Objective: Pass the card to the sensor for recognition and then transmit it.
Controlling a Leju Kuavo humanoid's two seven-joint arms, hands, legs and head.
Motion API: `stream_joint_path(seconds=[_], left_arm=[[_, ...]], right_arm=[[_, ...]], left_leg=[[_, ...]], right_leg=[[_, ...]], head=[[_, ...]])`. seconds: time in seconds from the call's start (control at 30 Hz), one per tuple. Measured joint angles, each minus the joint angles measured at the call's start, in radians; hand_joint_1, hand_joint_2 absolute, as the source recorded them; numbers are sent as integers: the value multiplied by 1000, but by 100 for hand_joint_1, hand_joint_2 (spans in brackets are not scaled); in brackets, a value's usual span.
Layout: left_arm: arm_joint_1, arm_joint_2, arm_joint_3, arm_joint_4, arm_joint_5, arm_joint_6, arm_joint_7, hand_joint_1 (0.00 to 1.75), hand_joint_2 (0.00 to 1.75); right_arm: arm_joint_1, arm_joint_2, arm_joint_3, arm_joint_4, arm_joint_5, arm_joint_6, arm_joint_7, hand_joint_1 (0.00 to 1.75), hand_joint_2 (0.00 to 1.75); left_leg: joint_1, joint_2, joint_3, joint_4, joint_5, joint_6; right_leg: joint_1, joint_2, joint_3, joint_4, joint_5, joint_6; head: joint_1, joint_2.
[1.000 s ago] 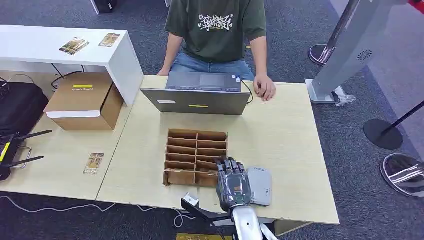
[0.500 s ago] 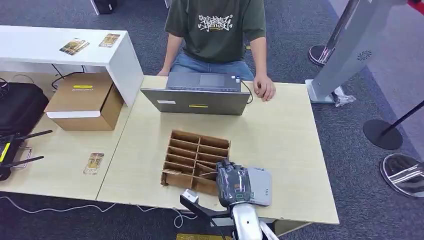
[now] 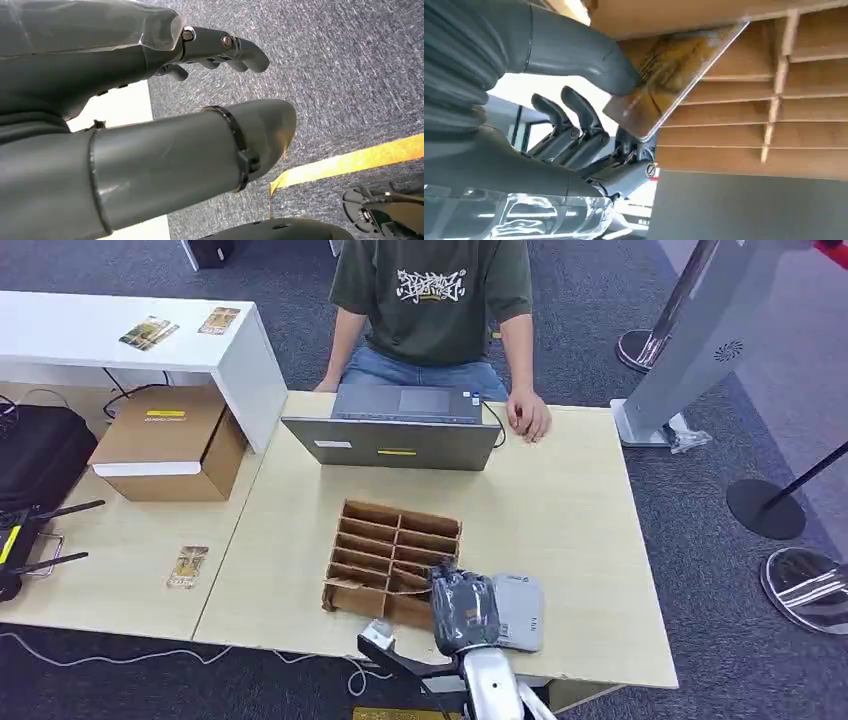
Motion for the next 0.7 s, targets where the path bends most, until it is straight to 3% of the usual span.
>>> stream_joint_path(seconds=[0.27, 0.7], left_arm=[[0, 1, 0, 0, 6, -2, 10, 0, 0], [0, 1, 0, 0, 0, -3, 21, 0, 0]], right_arm=[[8, 0, -14, -40, -1, -3, 4, 175, 175], [42, -22, -119, -264, -1, -47, 31, 175, 175]], left_leg=[[0, 0, 0, 0, 0, 0], [0, 0, 0, 0, 0, 0]], right_leg=[[0, 0, 0, 0, 0, 0], [0, 0, 0, 0, 0, 0]], head=[[0, 0], [0, 0]])
